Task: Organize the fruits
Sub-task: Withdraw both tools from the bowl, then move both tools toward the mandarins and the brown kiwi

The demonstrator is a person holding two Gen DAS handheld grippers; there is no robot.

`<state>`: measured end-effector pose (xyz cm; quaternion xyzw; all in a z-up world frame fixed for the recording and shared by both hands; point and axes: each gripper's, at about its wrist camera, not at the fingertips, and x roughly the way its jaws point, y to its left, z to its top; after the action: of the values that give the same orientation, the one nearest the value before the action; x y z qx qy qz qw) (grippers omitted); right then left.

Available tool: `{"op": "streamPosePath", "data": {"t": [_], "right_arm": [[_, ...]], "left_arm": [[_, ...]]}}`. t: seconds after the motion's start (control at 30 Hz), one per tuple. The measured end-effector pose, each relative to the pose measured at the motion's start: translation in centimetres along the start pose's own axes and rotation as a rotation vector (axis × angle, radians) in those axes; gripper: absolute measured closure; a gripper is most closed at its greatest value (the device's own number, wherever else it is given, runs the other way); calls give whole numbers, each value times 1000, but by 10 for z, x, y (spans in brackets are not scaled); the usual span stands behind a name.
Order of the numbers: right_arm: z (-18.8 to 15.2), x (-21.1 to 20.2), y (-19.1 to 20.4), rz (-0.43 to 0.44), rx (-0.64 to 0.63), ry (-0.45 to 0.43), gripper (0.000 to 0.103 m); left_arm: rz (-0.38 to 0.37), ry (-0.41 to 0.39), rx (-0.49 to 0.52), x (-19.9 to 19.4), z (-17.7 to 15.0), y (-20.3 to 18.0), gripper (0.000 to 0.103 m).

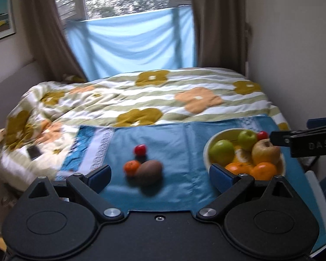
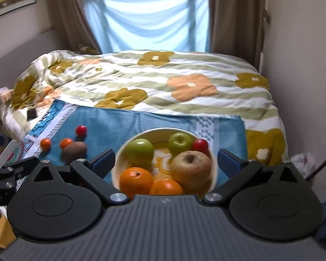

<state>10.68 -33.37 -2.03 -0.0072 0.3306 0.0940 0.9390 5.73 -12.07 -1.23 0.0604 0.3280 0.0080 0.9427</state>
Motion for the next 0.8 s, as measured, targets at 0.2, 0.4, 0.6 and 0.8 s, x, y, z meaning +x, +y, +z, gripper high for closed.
{"op": "streamPosePath", "data": {"t": [0.2, 0.4, 0.6, 0.8], "right_arm": [[-1, 5, 31, 63, -18, 15, 0], [4, 24, 69, 92, -24, 29, 0], [11, 51, 107, 82, 20, 64, 0], [13, 87, 139, 60, 79, 123, 0]], "left_arm": [[42, 20, -40, 3, -8, 40, 2], [80, 52, -19, 24, -9, 79, 1], [44, 94, -1, 56, -9, 117, 1], [-19, 140, 33, 99, -11, 151, 1]]}}
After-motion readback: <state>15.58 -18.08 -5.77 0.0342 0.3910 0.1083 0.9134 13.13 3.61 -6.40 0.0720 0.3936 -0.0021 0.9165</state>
